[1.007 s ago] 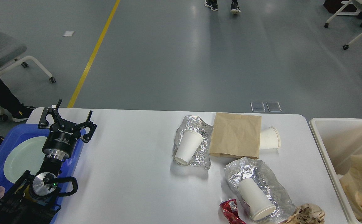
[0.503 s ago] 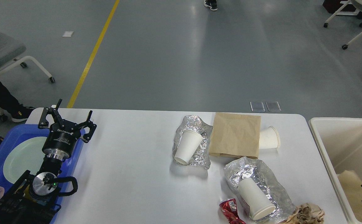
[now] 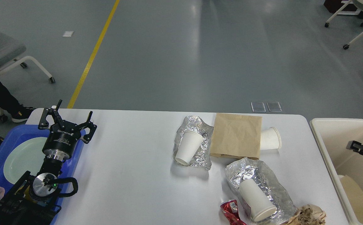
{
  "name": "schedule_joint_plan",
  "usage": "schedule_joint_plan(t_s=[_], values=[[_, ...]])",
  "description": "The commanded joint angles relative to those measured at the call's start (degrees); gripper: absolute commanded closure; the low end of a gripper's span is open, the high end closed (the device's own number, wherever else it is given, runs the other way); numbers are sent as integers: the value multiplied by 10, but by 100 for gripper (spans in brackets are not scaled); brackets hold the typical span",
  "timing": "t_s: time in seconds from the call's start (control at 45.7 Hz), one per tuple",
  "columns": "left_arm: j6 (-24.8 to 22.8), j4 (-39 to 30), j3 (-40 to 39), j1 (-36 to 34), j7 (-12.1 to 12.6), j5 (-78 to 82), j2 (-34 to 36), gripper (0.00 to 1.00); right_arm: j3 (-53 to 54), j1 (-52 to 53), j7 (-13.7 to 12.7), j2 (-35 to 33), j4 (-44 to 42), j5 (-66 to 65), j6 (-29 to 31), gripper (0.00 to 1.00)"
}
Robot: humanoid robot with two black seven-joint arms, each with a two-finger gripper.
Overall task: Tidy desktop
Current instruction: 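Raise the right gripper and reach toward the flat brown paper sheet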
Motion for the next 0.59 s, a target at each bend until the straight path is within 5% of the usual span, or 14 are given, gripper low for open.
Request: schedule_joint_plan(t_s=[0.0, 0.219, 0.569], values=[[-1, 0, 0, -1, 0, 0, 0, 1, -57, 165, 0, 6, 87, -3, 94, 0], [-1, 0, 1, 0, 0, 0, 0, 1, -67, 355, -2, 44, 200, -3, 256, 0], [0, 0, 0, 0, 0, -1, 0, 1, -82, 663, -3, 97, 535, 3, 287, 0]])
